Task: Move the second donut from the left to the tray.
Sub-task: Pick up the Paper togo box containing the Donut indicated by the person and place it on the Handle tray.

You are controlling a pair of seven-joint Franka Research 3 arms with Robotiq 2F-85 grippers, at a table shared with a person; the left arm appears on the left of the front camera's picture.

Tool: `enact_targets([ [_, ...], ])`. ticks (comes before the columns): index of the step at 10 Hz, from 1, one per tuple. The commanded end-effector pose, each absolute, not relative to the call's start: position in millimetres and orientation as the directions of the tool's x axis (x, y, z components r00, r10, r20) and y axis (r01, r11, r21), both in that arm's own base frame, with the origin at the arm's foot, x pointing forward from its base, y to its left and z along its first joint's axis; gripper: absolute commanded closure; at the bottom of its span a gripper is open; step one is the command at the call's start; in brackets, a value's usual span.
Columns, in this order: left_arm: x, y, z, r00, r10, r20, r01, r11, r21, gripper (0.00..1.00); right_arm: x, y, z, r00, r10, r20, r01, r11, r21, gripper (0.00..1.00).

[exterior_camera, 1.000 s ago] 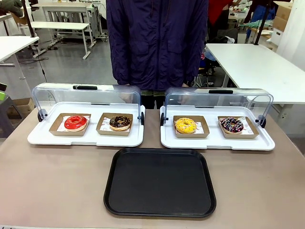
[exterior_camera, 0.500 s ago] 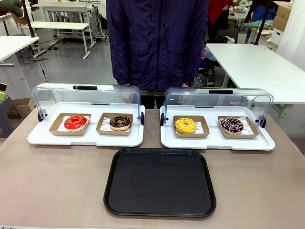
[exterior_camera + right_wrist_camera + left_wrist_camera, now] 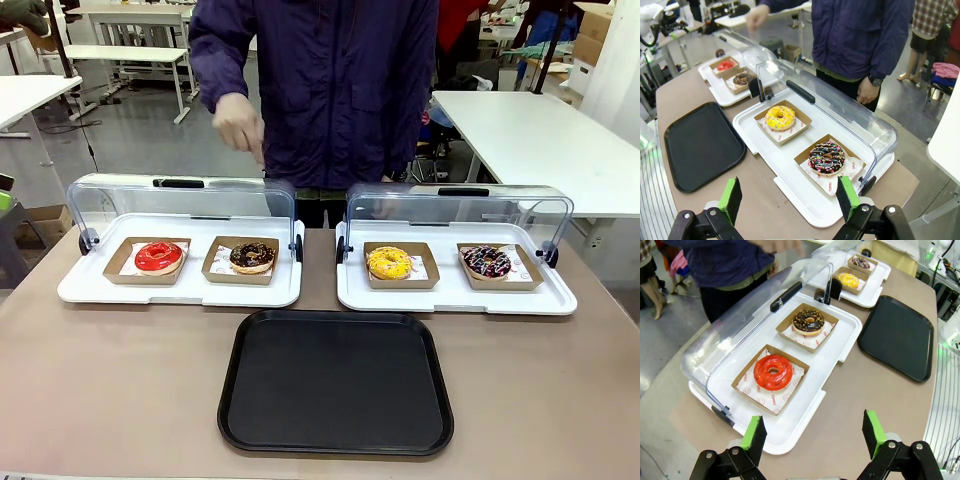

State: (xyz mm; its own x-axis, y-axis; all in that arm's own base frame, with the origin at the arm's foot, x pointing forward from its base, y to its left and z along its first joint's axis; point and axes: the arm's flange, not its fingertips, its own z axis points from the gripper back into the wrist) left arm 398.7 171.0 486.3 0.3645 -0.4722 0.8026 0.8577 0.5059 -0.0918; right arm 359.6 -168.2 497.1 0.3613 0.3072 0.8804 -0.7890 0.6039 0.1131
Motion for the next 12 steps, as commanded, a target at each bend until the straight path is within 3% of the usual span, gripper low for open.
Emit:
enact_targets([
  [1,399.1,171.0,486.1,0.354,-0.463,0.813,0.862,0.498,-0.092,0.0,363.1,-167.9,497.3,0.325,0.297,0.898,-0.796,0.599,0.09,0.0],
  [12,399.1,171.0,486.1,0.354,-0.463,0.813,0.862,0.498,-0.092,0.0,363.1,-167.9,497.3,0.325,0.297,0.898,-0.796,0.599,0.09,0.0],
])
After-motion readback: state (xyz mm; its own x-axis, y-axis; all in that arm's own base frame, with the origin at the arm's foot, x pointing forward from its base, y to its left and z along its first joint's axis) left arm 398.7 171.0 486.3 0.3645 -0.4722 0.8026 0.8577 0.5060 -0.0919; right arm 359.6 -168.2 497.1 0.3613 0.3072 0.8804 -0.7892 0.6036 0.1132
